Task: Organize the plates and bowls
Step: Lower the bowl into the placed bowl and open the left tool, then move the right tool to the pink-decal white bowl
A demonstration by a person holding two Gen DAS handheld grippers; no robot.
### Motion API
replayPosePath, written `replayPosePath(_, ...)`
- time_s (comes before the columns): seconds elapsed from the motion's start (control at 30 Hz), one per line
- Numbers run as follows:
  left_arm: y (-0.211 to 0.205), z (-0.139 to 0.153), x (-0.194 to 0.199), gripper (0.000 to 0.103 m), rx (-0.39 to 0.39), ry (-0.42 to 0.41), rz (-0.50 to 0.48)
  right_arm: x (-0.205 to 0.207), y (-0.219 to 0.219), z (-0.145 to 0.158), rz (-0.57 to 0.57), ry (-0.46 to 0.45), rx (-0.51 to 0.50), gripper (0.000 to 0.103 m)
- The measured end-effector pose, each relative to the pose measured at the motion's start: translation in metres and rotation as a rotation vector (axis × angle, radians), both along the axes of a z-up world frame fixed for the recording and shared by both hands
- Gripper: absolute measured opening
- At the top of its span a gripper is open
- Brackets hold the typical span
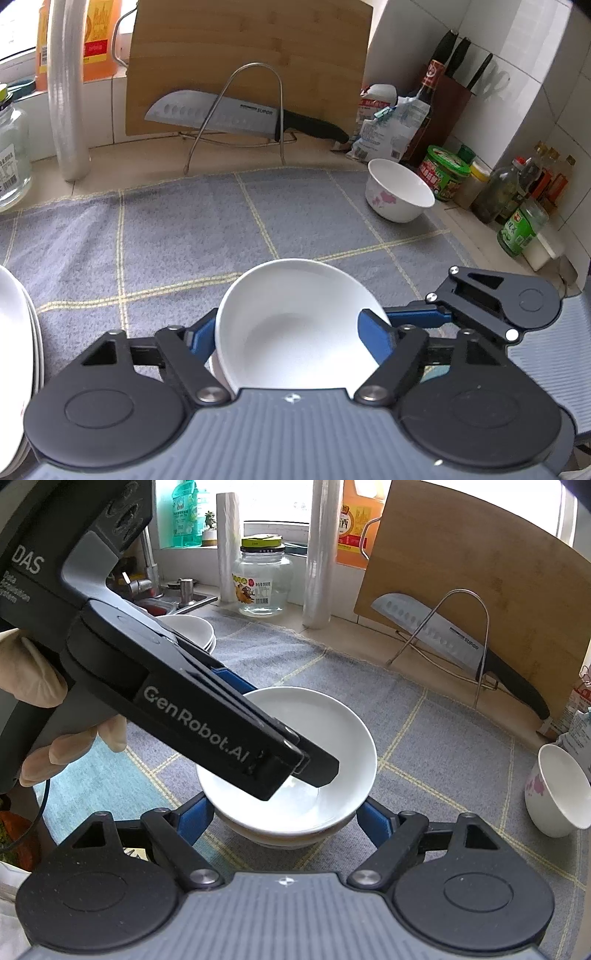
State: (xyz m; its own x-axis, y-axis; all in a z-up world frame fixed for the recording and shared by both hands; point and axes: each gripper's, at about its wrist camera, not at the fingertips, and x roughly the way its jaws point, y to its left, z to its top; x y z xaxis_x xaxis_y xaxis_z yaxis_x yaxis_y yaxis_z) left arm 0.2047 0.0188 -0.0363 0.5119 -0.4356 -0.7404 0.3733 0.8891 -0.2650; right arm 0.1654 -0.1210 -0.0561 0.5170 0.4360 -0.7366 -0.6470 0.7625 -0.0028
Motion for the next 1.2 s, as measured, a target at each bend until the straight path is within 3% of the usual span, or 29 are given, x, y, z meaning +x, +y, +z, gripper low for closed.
replayPosePath(0.1, 0.0, 0.004, -0.003, 0.085, 0.024, -0.034, 0.024, -0.002, -0.002, 0.0, -0.005, -0.016, -0.001, 0.103)
replayPosePath(0.37, 0.006, 0.014, -0.006, 0.086, 0.017, -0.088, 0.031, -0.003, -0.004, 0.005, -0.006, -0.043, 0.011, 0.103)
replayPosePath(0.53, 0.004, 0.023, -0.015, 0.09, -0.052, -0.11, -0.028, -0.004, -0.005, 0.002, -0.018, -0.039, -0.004, 0.103)
replayPosePath(0.9, 0.005, 0.011, -0.012, 0.091, -0.077, -0.081, -0.054, -0.009, -0.009, 0.0, -0.075, -0.03, -0.03, 0.103)
replayPosePath(1.0, 0.004, 0.015, -0.014, 0.092, -0.068, -0.125, -0.061, -0.014, -0.011, 0.001, -0.104, -0.031, -0.055, 0.103)
replayPosePath(1.2, -0.016, 0.03, -0.025, 0.096, 0.009, -0.301, -0.054, -0.026, -0.039, 0.006, -0.191, -0.041, -0.1, 0.103)
